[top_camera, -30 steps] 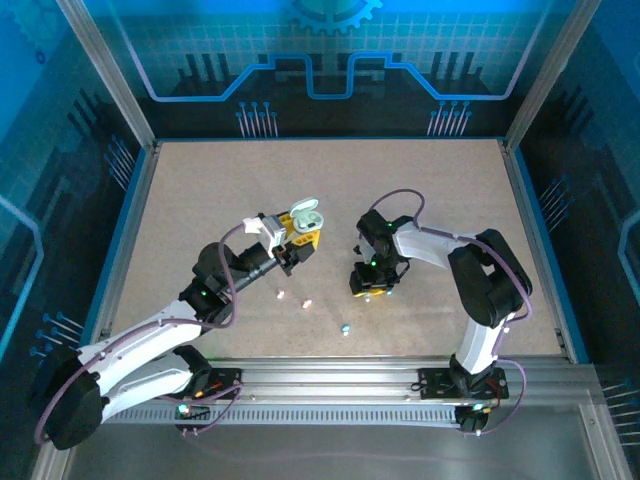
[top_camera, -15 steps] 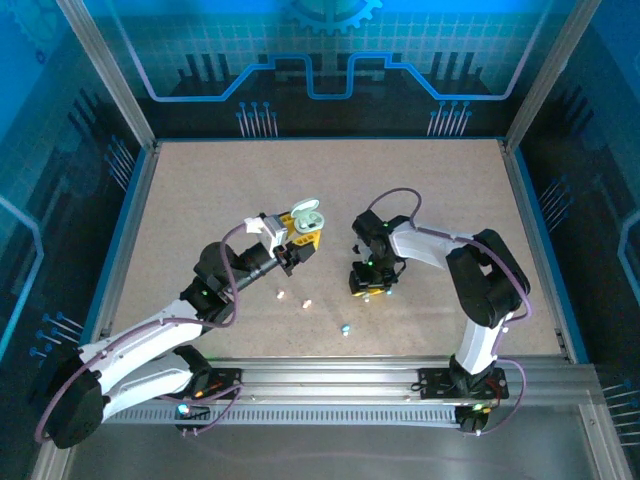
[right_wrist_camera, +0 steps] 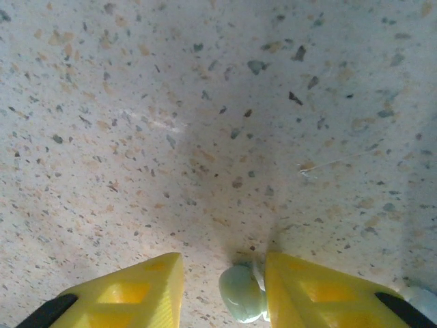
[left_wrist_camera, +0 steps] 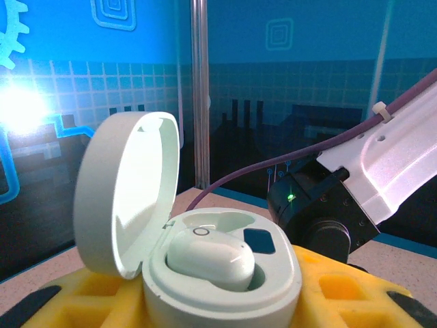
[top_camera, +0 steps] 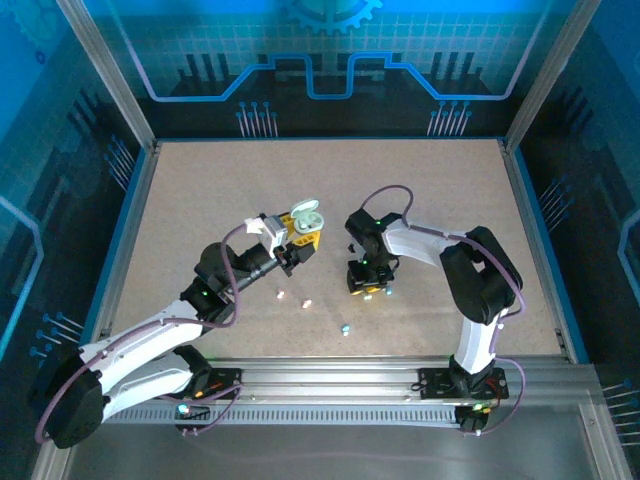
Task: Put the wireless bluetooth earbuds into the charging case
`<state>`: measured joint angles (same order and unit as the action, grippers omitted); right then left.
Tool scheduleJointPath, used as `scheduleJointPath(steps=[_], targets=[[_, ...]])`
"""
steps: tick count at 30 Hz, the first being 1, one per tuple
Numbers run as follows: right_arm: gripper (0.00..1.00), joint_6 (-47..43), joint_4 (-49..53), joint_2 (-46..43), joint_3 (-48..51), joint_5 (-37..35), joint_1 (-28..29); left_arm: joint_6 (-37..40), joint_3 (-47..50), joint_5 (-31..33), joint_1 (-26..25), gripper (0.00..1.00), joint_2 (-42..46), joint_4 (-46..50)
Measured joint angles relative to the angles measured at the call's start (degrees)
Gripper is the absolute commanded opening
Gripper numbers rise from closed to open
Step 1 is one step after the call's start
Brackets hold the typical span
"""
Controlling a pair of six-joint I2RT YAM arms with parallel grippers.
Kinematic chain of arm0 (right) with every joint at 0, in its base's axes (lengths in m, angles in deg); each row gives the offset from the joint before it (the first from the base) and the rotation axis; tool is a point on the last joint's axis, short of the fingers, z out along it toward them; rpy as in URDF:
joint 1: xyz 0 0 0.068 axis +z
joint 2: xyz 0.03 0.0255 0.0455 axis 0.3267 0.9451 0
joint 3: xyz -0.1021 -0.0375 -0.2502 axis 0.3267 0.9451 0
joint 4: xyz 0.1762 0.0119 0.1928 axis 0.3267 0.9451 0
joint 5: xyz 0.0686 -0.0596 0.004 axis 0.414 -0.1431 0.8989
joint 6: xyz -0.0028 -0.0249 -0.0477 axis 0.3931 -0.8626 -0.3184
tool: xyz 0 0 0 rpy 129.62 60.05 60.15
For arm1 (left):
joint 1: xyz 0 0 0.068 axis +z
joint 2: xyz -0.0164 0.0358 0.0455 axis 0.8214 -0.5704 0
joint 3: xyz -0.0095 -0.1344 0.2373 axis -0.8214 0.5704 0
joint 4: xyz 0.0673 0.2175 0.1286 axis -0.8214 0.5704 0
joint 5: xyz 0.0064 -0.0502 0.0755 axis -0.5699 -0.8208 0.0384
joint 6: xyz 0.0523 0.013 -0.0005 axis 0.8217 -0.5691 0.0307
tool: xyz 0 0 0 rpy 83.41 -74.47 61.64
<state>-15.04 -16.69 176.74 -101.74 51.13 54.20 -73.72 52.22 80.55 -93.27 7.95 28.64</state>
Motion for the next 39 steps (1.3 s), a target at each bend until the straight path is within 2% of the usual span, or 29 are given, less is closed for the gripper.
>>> scheduleJointPath(steps=[32,36,39], targets=[[0.20,-2.82,4.15,1.92,-1.95,-3.91,1.31,-0.07,0.00,0.44,0.00,0.40,0.00,0.00],[0.20,-2.60,4.13,-0.66,-1.95,-3.17,1.18,-0.07,0.00,0.46,0.00,0.40,0.00,0.00],[0.20,-2.16,3.74,-6.38,-1.95,-0.26,0.24,-0.07,0.00,0.61,0.00,0.41,0.00,0.00]])
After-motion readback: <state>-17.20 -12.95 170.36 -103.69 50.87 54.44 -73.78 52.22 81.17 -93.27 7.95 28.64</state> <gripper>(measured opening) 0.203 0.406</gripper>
